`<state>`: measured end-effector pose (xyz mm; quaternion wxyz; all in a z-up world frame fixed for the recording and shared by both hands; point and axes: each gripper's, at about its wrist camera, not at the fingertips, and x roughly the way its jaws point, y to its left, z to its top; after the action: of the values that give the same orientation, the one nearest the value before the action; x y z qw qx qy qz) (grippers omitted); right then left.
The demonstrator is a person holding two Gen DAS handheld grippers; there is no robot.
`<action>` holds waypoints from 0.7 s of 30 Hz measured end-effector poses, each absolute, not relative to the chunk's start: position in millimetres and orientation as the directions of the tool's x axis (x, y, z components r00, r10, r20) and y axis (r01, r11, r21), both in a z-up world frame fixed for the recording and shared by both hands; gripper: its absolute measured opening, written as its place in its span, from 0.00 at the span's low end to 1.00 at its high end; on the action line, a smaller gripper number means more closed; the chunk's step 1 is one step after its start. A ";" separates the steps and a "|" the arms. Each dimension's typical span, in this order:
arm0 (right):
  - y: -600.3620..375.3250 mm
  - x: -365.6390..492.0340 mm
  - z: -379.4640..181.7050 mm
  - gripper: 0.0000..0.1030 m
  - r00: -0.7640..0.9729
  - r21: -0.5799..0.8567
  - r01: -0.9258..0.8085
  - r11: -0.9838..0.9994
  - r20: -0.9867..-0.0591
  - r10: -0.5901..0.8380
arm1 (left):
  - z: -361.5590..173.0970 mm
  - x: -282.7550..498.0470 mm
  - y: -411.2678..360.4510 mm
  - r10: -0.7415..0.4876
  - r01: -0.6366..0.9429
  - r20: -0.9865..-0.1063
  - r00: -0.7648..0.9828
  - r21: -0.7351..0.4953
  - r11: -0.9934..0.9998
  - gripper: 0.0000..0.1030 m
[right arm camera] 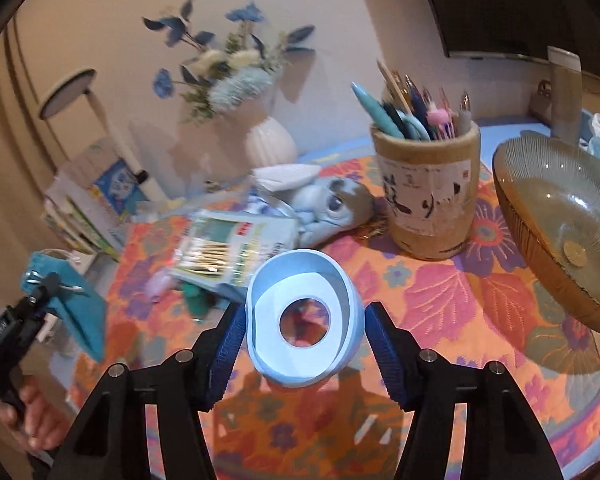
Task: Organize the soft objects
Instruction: 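Carry the teal pouch into the glass bowl with left tool while right tool carries the ring lid there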
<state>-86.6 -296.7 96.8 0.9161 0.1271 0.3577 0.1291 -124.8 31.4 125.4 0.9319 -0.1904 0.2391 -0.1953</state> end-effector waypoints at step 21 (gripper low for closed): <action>-437.9 -121.3 185.2 0.59 0.854 0.351 0.180 0.919 -0.519 0.031 | 234.3 -95.9 -153.1 -0.714 0.648 -0.262 0.649 -0.302 0.699 0.16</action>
<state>-121.3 -437.9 185.2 0.9425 0.1972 0.2669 -0.0395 -95.9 -153.1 234.3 0.9034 -0.0910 0.1832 -0.3769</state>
